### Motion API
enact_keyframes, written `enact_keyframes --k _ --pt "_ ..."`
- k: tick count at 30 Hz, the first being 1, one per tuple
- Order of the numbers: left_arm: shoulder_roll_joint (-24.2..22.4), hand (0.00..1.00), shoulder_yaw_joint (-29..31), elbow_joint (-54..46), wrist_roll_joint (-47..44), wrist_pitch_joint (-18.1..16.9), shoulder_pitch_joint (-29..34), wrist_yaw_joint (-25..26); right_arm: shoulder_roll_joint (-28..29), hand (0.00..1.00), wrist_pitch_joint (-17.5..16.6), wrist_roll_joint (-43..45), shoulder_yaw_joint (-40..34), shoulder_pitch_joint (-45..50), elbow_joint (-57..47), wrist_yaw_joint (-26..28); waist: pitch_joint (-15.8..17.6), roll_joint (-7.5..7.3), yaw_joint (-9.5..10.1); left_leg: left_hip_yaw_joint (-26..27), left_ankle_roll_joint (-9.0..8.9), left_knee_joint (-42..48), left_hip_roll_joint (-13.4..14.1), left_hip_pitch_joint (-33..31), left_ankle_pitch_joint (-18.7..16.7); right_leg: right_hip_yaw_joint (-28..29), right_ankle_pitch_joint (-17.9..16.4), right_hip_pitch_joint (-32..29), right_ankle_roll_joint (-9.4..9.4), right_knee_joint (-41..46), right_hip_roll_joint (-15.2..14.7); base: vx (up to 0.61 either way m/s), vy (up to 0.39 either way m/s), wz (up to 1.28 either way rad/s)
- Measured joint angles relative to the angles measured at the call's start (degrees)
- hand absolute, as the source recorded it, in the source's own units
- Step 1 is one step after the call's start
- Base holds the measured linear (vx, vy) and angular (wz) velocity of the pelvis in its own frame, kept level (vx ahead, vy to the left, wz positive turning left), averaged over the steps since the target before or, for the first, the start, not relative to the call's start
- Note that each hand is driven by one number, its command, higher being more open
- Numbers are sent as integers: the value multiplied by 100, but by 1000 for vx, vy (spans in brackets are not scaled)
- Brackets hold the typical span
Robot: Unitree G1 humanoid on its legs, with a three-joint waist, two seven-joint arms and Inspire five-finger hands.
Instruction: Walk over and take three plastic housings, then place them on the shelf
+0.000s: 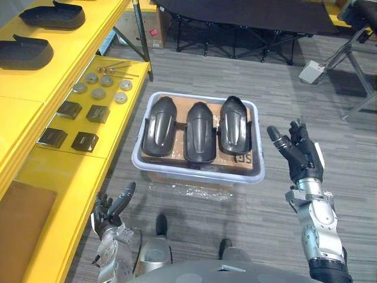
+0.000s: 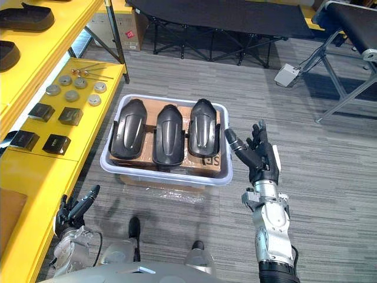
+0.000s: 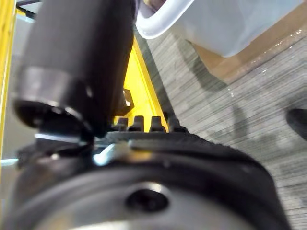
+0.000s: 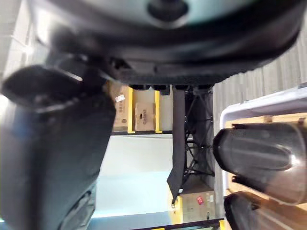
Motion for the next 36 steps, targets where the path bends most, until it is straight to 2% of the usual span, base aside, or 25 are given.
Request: enact_keyframes --k 3,6,12,15,16,18,20,21,23,26,30,36 --pt "3 100 1 -1 0 -1 -40 -115 1 100 304 -14 192 -5 191 -7 -31 22 15 -1 0 -4 -4 -4 0 -8 3 3 3 -3 -3 0 0 0" --pt "4 100 1 -1 0 -3 -46 -246 24 100 606 -244 318 -43 569 -270 -101 47 26 -9 1 -13 -11 -8 2 -36 5 21 5 -15 -6 -4 -6 4" --pt "11 100 -10 -9 7 4 -31 -384 -79 100 644 -363 164 -715 2081 -1053 -110 31 32 -84 19 -14 -22 -20 30 -105 49 84 40 -99 -4 -11 -4 4" --pt "17 100 -16 -222 19 4 -59 -413 -344 100 649 -355 139 -1402 3181 -1376 -60 -19 150 -204 25 -15 6 -237 92 -202 91 -55 16 -96 40 -57 -7 15" --pt "25 100 -16 -278 19 4 -76 -415 -377 100 649 -356 139 -1504 3297 -1404 -21 -29 178 -216 20 -14 21 -267 104 -207 104 -81 9 -99 58 -74 -27 16" --pt "230 100 -16 -610 20 -26 -357 -509 -650 100 631 -346 140 -2460 4017 -1733 427 -149 394 -340 -11 6 177 -627 286 -302 234 -327 -106 -94 245 -122 -37 20" --pt "326 100 -16 -658 19 -39 -517 -533 -814 100 619 -344 135 -2837 4189 -1826 671 -190 505 -390 -20 6 227 -723 345 -322 281 -410 -142 -91 307 -137 -28 11" --pt "418 100 -9 -684 16 -39 -631 -558 -998 100 603 -207 135 -3238 4267 -1900 926 -223 580 -425 -11 4 268 -823 399 -333 324 -486 -164 -88 356 -138 -27 6" --pt "462 100 -9 -690 10 -39 -688 -566 -1235 100 582 -111 141 -3619 4302 -1907 1139 -255 681 -456 -23 2 280 -917 411 -338 352 -567 -168 -82 377 -97 -5 7" --pt "463 100 -22 -680 10 -40 -700 -568 -1526 100 577 -110 277 -4131 4692 -1901 1213 -269 818 -505 -20 0 275 -1057 443 -379 362 -682 -169 -71 381 -61 1 8" --pt "542 100 -148 -671 -23 -169 -705 -601 -1591 100 594 -95 548 -4541 5091 -1892 1223 -274 852 -620 -23 1 275 -1219 502 -457 351 -775 -188 -74 408 -7 -20 12" --pt "604 100 -395 -628 -28 -274 -777 -749 -1732 100 970 4 814 -4989 5789 -1892 1345 -303 978 -678 -2 6 274 -1330 549 -470 346 -850 -196 -67 423 12 -14 4"
